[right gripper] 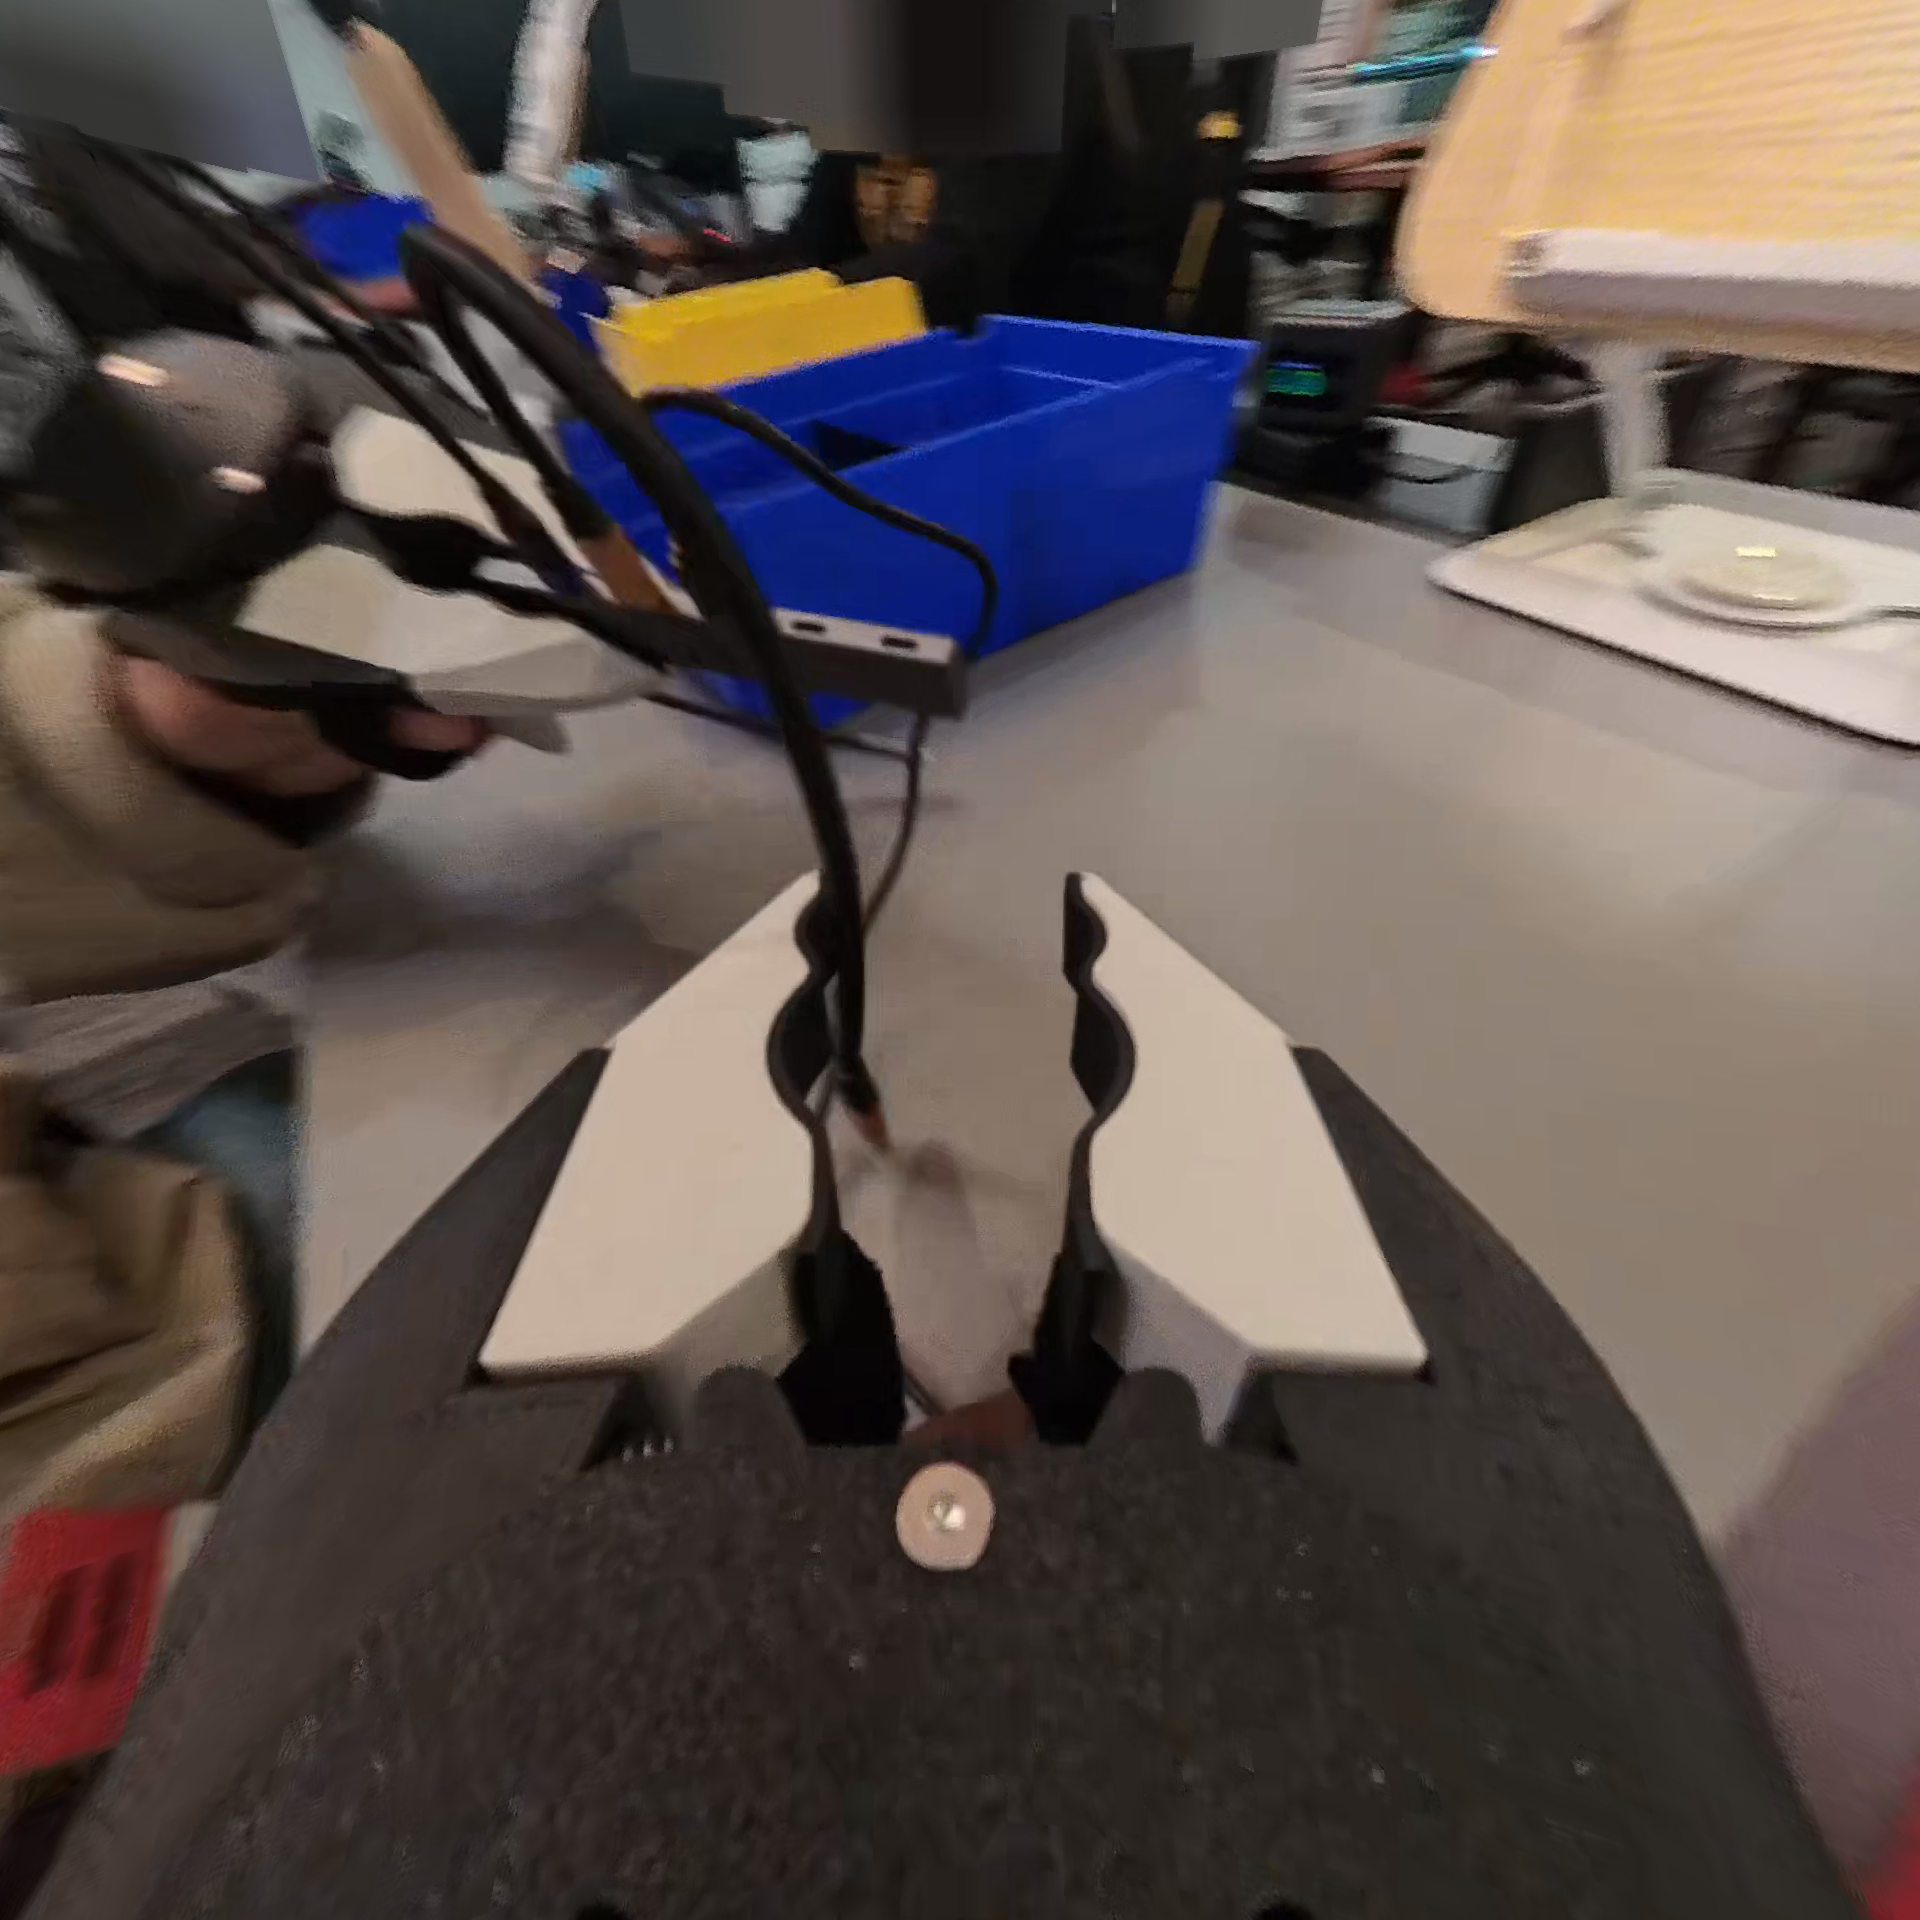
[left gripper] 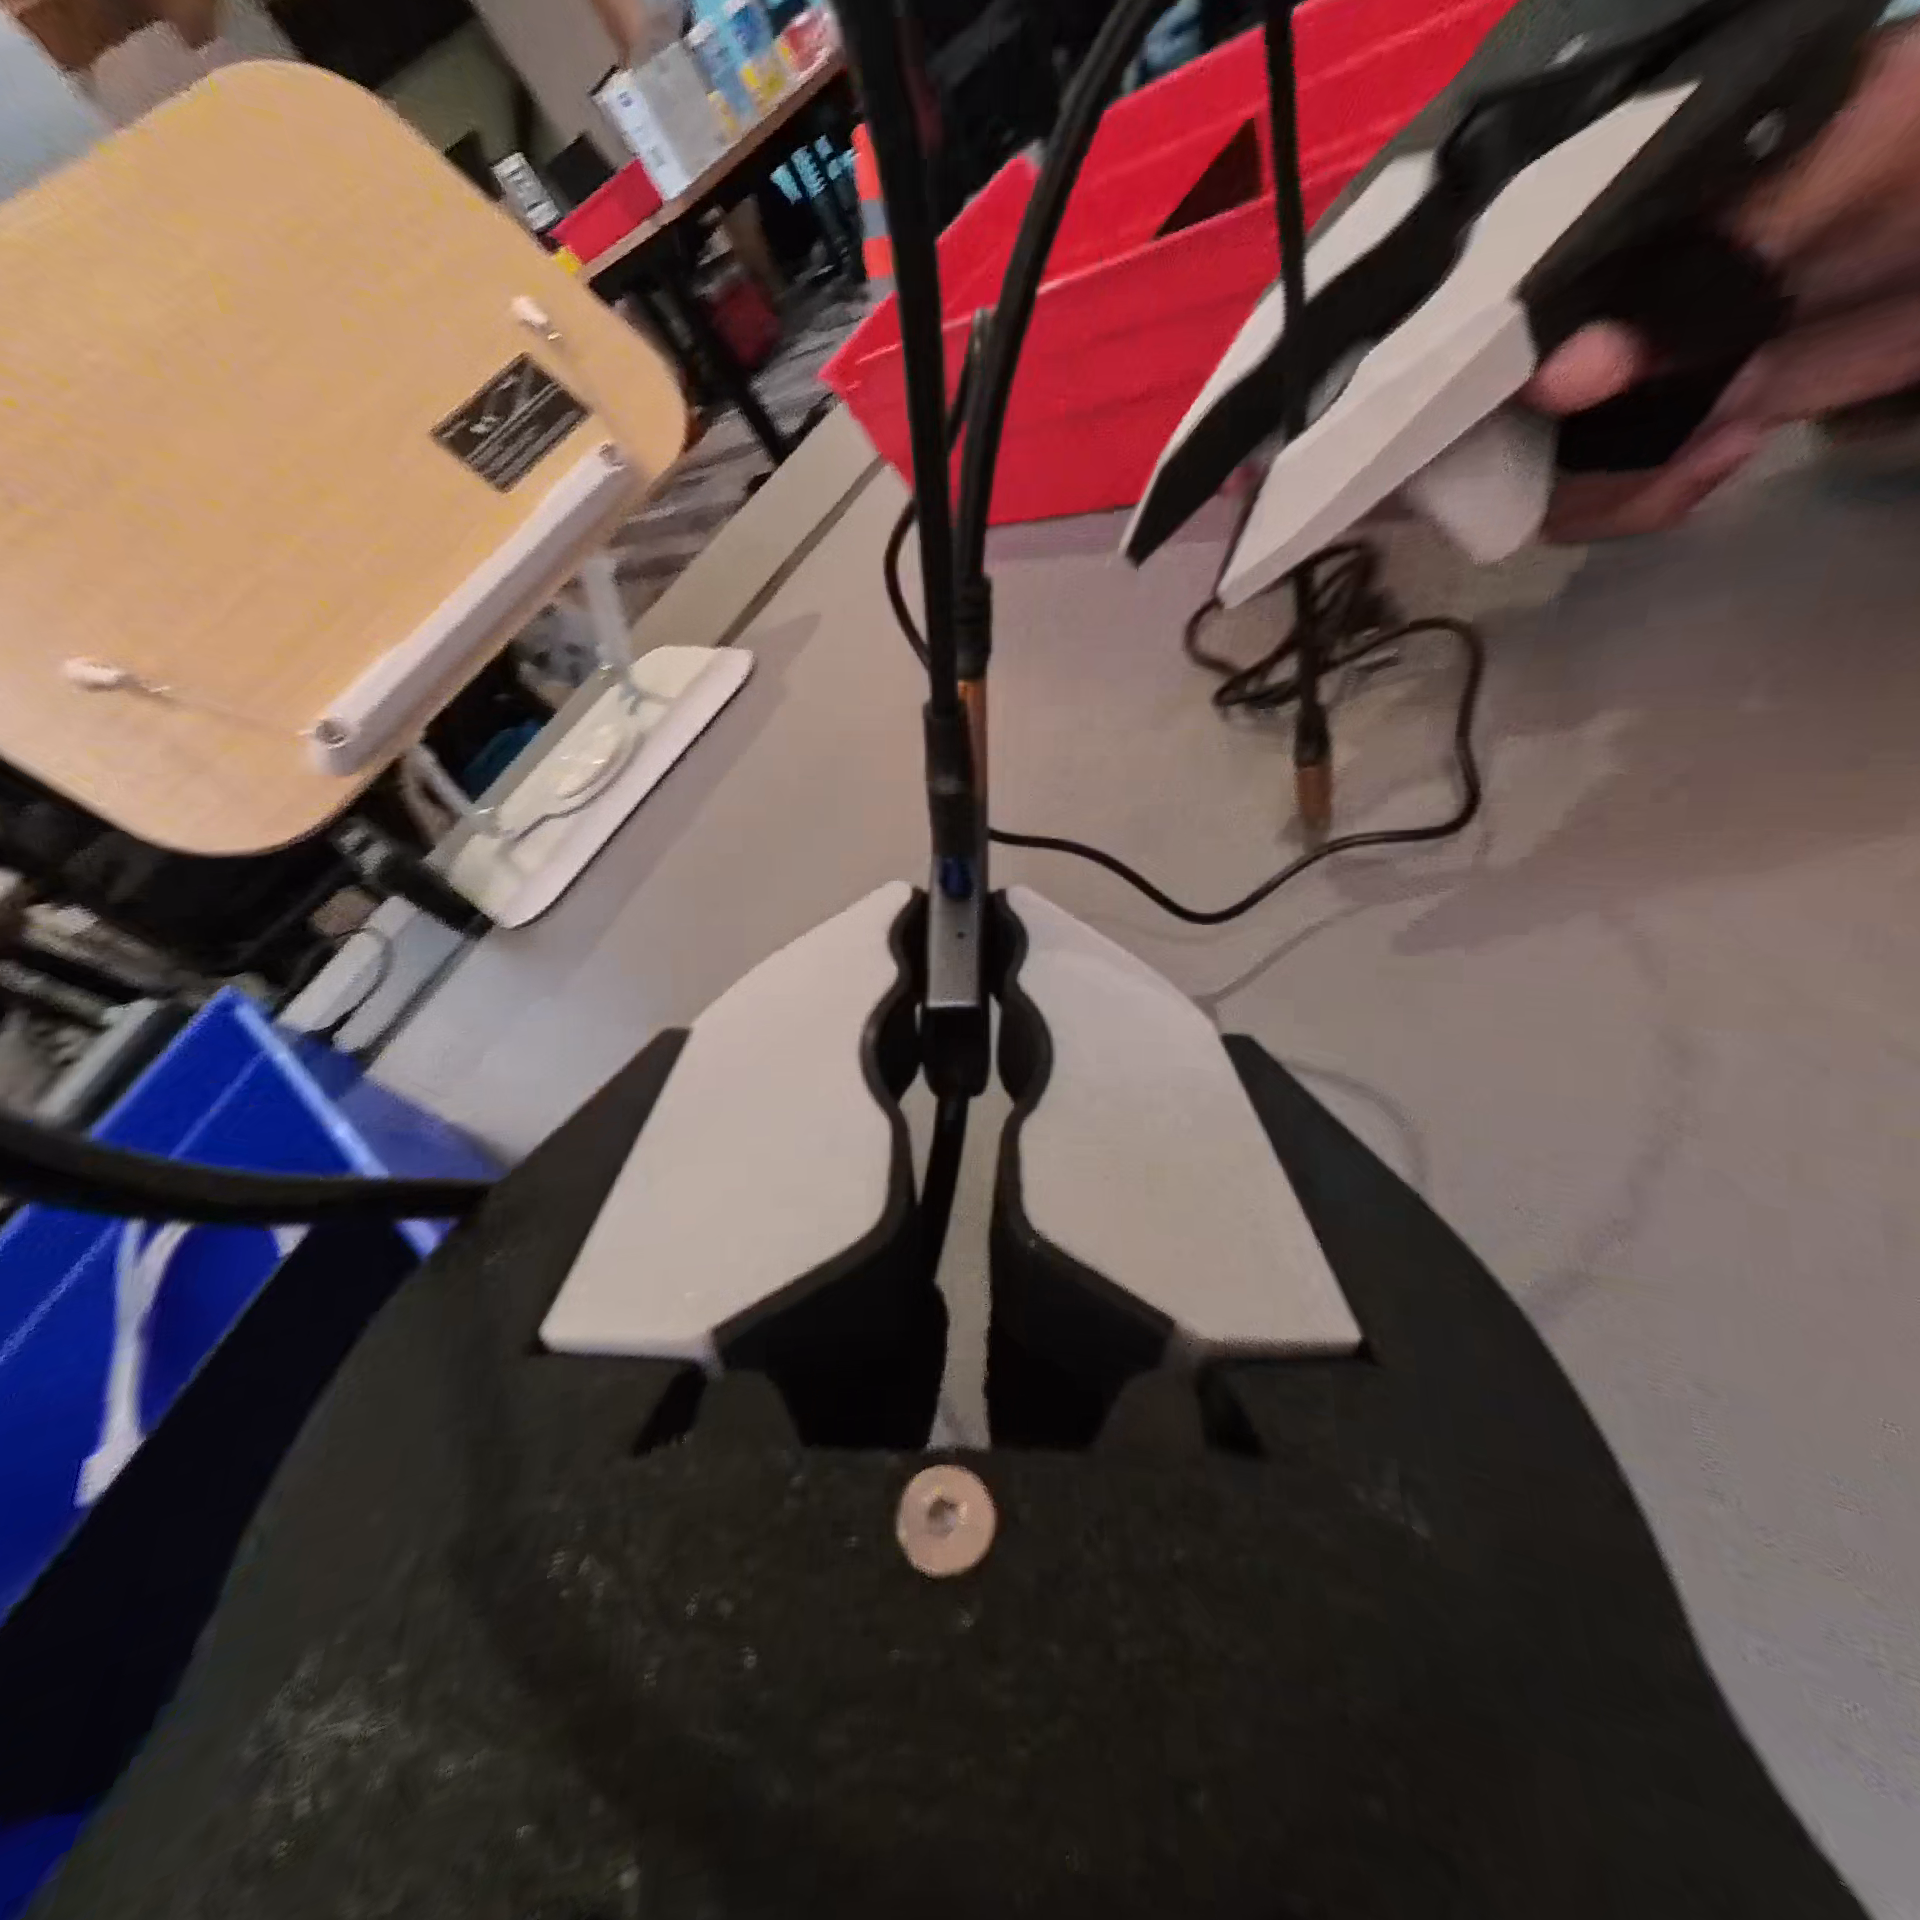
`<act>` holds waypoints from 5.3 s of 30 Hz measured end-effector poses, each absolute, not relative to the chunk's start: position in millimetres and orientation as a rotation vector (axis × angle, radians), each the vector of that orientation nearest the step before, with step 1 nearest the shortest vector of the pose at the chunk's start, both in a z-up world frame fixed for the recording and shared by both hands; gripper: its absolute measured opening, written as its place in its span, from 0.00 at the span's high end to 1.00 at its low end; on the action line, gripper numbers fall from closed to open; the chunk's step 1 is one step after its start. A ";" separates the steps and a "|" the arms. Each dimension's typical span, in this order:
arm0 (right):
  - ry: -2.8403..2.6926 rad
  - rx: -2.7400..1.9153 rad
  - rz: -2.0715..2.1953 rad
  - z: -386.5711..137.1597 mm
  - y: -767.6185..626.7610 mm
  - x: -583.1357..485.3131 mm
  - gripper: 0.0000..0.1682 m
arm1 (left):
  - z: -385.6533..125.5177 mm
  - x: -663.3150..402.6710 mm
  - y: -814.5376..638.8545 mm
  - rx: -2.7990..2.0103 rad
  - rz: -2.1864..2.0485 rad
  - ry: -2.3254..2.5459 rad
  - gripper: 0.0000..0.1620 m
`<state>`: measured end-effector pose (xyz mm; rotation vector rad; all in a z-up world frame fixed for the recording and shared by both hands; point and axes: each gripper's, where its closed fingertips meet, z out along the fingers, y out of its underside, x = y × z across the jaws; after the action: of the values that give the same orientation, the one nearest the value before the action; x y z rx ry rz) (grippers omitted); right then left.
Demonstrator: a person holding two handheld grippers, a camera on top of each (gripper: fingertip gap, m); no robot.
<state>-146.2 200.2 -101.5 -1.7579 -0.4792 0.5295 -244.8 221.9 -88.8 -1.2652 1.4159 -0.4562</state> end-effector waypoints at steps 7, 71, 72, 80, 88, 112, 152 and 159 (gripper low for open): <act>-0.449 -1.820 0.515 -101.0 191.9 -204.9 0.80 | -95.6 -234.7 255.6 -1.251 -0.005 1.353 0.94; -0.067 -2.190 -0.497 -22.0 166.1 110.2 0.94 | -140.4 -240.6 253.6 -1.397 0.004 1.490 0.94; -0.029 -2.236 -0.594 -31.7 163.6 132.4 0.94 | -141.1 -239.8 252.5 -1.394 0.005 1.495 0.94; 0.042 -2.744 -0.636 -142.9 127.3 179.1 0.94 | -143.3 -243.1 249.1 -1.414 -0.015 1.514 0.94; 0.217 -2.189 -0.017 -35.0 156.5 145.2 0.95 | -148.6 -243.7 250.3 -1.433 -0.041 1.526 0.94; 0.236 -2.296 -0.812 -55.6 129.5 225.6 0.95 | -144.7 -239.6 245.0 -1.396 -0.034 1.534 0.94; -0.318 -1.792 0.567 -83.6 200.5 -226.1 0.81 | -85.3 -244.8 237.4 -1.166 0.098 1.345 0.94; -0.332 -1.719 0.494 -71.0 204.7 -220.7 0.85 | -87.8 -233.0 222.5 -1.107 0.085 1.394 0.94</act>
<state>-220.7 204.7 -71.0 -1.7194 -0.3317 0.4939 -233.0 222.5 -87.8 -1.1066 1.3936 0.0847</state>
